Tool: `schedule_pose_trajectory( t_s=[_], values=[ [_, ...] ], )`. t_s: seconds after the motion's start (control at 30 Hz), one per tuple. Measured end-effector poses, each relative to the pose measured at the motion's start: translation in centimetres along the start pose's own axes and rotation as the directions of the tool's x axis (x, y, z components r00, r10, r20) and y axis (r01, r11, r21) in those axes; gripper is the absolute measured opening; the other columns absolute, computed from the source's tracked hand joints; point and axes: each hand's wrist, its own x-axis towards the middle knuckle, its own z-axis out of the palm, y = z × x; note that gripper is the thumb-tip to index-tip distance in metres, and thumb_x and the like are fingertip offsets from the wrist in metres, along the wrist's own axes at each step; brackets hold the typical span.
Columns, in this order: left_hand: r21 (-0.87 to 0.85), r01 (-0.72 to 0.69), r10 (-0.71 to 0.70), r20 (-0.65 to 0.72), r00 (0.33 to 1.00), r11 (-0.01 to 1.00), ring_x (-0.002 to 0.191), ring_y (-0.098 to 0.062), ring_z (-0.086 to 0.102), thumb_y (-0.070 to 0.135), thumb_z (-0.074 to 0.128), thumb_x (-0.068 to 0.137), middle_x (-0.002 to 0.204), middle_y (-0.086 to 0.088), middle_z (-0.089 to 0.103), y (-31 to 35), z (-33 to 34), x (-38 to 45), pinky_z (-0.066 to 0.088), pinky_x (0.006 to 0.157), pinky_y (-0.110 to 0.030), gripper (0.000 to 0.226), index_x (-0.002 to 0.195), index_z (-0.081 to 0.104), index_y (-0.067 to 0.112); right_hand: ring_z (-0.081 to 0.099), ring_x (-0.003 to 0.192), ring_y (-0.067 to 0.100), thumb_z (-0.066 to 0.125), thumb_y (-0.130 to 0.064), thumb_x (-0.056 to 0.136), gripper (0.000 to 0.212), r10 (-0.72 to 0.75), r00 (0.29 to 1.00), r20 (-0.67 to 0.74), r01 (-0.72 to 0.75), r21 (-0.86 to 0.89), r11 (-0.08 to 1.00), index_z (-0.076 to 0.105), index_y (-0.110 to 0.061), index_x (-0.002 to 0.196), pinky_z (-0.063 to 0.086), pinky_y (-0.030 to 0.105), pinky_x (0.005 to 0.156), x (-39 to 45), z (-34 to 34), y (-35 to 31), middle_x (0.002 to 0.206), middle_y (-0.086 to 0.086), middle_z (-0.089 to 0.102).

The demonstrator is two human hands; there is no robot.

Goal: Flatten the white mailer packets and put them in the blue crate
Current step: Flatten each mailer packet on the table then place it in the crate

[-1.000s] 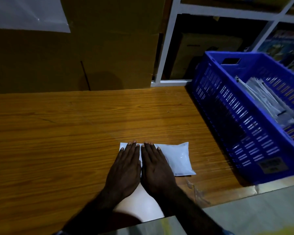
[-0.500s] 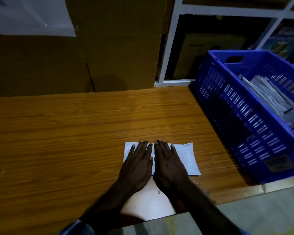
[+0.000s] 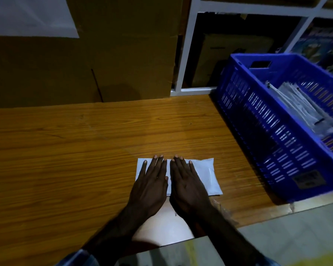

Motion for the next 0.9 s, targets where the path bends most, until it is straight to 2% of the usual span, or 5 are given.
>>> schedule_pose_trajectory(
  t_s=[0.1,0.47,0.63,0.7,0.9],
  values=[
    [-0.062,-0.012,0.008,-0.068,0.998,0.998,0.141,-0.028,0.035,0.021,0.029,0.098,0.149,-0.016,0.043,0.6,-0.3,-1.0,0.026,0.111,-0.047,0.051,0.141,0.045,-0.002,0.026,0.147,0.037,0.052,-0.009,0.077,0.071,0.009,1.000,-0.017,-0.009,0.015,1.000,0.039,0.011,0.143,0.022,0.050,0.118,-1.3,-0.4,-1.0,0.153,0.027,0.033],
    [-0.045,-0.023,0.022,-0.013,1.000,0.999,0.144,-0.025,0.032,0.023,0.028,0.098,0.153,-0.014,0.037,1.0,0.5,-2.5,0.024,0.112,-0.045,0.053,0.144,0.043,0.001,0.023,0.149,0.030,0.006,-0.019,0.101,0.060,0.057,0.998,0.025,-0.058,0.062,0.996,0.036,0.005,0.148,0.023,0.047,0.118,-2.5,0.0,-1.7,0.157,0.021,0.030],
    [-0.042,0.003,-0.003,0.009,1.000,0.999,0.136,-0.024,0.044,0.027,0.018,0.102,0.144,-0.014,0.049,0.9,0.1,-1.6,0.024,0.109,-0.042,0.055,0.139,0.050,0.001,0.040,0.140,0.037,0.051,-0.010,0.079,0.063,0.011,1.000,-0.006,-0.011,0.068,0.998,0.047,0.010,0.139,0.037,0.050,0.112,-1.9,-1.0,-1.0,0.147,0.026,0.043],
    [-0.048,0.002,-0.002,-0.013,1.000,0.999,0.136,-0.024,0.045,0.026,0.026,0.099,0.143,-0.014,0.050,1.3,-0.2,-0.8,0.024,0.109,-0.042,0.053,0.139,0.050,0.001,0.038,0.140,0.040,0.062,-0.014,0.071,0.075,0.022,1.000,0.009,-0.022,0.021,1.000,0.044,0.012,0.140,0.027,0.050,0.116,-1.1,-1.4,0.0,0.148,0.029,0.041],
    [-0.070,-0.011,0.013,0.017,1.000,0.997,0.142,-0.023,0.036,0.027,0.022,0.101,0.150,-0.012,0.042,1.8,0.6,0.4,0.023,0.111,-0.045,0.053,0.145,0.043,0.006,0.036,0.141,0.041,0.040,-0.016,0.085,0.063,0.081,0.996,0.034,-0.082,0.019,0.996,0.042,0.013,0.140,0.022,0.051,0.116,-0.4,-0.4,1.0,0.149,0.030,0.038]
  ],
)
